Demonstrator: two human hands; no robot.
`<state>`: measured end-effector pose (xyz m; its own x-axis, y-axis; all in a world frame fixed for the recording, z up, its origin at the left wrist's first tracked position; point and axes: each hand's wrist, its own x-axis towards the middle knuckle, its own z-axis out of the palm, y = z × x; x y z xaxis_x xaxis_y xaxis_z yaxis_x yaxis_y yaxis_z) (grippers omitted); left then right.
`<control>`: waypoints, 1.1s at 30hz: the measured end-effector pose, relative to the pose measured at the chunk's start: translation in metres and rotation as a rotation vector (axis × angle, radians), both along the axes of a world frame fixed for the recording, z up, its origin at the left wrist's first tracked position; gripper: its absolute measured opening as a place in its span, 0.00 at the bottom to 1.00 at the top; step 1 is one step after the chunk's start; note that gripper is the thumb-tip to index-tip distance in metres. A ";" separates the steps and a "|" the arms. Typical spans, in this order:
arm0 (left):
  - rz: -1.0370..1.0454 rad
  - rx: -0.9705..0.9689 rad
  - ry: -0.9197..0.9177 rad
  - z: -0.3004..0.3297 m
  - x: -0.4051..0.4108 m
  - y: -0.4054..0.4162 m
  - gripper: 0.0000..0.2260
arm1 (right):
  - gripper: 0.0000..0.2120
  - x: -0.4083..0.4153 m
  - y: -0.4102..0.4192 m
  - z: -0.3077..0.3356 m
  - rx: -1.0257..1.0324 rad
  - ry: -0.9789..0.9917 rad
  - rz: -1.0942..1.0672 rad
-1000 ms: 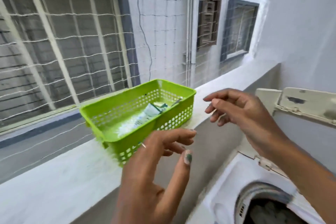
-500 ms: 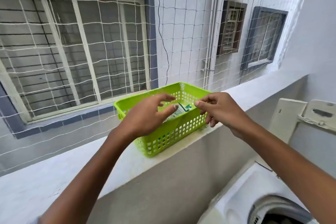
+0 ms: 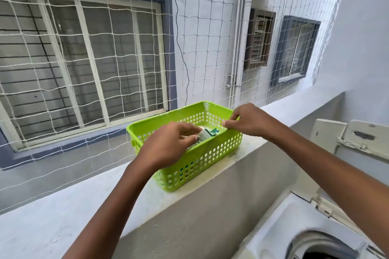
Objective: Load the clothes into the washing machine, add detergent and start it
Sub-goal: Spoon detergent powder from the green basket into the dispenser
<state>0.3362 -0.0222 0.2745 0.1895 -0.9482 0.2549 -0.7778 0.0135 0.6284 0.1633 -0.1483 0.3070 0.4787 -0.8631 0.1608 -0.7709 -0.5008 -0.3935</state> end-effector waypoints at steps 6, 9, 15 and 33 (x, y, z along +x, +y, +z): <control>-0.094 -0.017 -0.046 0.004 -0.003 0.005 0.16 | 0.12 0.004 0.003 0.017 0.118 0.031 0.035; -0.060 -0.022 -0.061 0.003 -0.003 0.004 0.14 | 0.09 0.004 0.009 0.016 0.152 -0.183 0.082; 0.041 -0.062 -0.068 -0.001 -0.003 0.003 0.10 | 0.08 0.010 0.033 0.005 0.307 -0.575 0.208; 0.004 -0.084 -0.093 -0.001 -0.001 0.005 0.14 | 0.04 -0.011 0.044 -0.010 -0.146 -0.682 0.184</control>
<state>0.3357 -0.0175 0.2730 0.1651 -0.9220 0.3502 -0.8329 0.0598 0.5501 0.1518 -0.1047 0.2967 0.3658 -0.7253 0.5832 -0.2754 -0.6829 -0.6766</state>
